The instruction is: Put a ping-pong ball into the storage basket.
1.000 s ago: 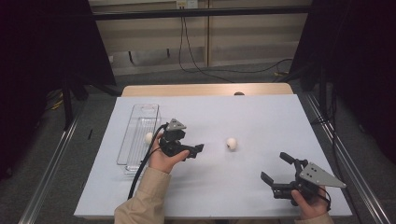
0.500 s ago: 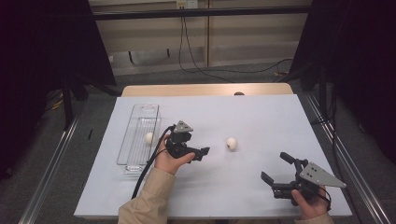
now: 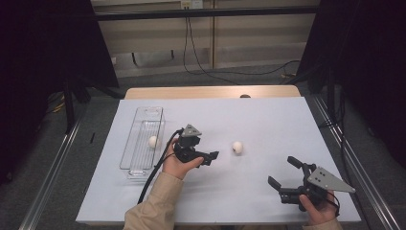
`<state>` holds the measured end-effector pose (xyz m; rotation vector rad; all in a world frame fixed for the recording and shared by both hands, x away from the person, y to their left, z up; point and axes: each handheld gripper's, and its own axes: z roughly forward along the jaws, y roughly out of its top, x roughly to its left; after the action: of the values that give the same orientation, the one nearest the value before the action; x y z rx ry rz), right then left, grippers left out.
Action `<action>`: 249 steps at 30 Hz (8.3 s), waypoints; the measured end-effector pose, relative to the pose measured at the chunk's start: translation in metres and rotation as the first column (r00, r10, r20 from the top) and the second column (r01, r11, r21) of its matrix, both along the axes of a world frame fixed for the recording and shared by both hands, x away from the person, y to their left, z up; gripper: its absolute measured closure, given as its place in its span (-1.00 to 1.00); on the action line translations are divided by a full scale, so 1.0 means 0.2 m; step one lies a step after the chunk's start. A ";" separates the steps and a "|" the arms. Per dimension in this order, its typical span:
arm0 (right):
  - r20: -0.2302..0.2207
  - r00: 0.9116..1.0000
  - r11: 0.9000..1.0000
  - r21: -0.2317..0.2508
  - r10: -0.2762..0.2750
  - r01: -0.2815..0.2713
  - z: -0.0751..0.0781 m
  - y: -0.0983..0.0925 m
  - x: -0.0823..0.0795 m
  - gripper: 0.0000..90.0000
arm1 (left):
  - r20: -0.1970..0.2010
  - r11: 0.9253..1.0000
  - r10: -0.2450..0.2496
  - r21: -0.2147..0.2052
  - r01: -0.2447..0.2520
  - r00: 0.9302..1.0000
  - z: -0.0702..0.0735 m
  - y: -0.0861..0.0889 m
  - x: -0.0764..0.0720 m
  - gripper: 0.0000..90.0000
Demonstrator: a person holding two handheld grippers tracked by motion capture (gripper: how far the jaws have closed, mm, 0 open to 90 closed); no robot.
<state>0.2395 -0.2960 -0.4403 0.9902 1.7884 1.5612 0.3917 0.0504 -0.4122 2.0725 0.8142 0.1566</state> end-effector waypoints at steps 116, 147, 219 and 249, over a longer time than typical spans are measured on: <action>0.015 1.000 1.000 -0.004 0.001 -0.001 0.01 0.00 -0.01 -0.95 | 0.028 0.996 -0.090 0.012 0.090 0.996 -0.16 -0.37 0.06 -0.83; 0.018 1.000 1.000 -0.007 0.004 -0.004 0.01 0.00 -0.01 -0.95 | 0.038 0.996 -0.082 0.034 0.081 0.996 -0.18 -0.42 0.10 -0.82; 0.021 1.000 1.000 -0.016 0.007 -0.006 0.01 0.01 -0.01 -0.95 | 0.028 0.995 -0.081 0.059 0.079 0.996 -0.22 -0.47 0.14 -0.56; 0.023 1.000 1.000 -0.021 0.005 -0.004 0.01 0.00 -0.01 -0.95 | 0.017 0.989 -0.098 0.112 0.096 0.995 -0.23 -0.54 0.15 -0.02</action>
<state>0.2372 -0.2954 -0.4382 0.9553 1.7888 1.5479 0.4217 -0.0573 -0.4592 2.2062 0.7037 0.1746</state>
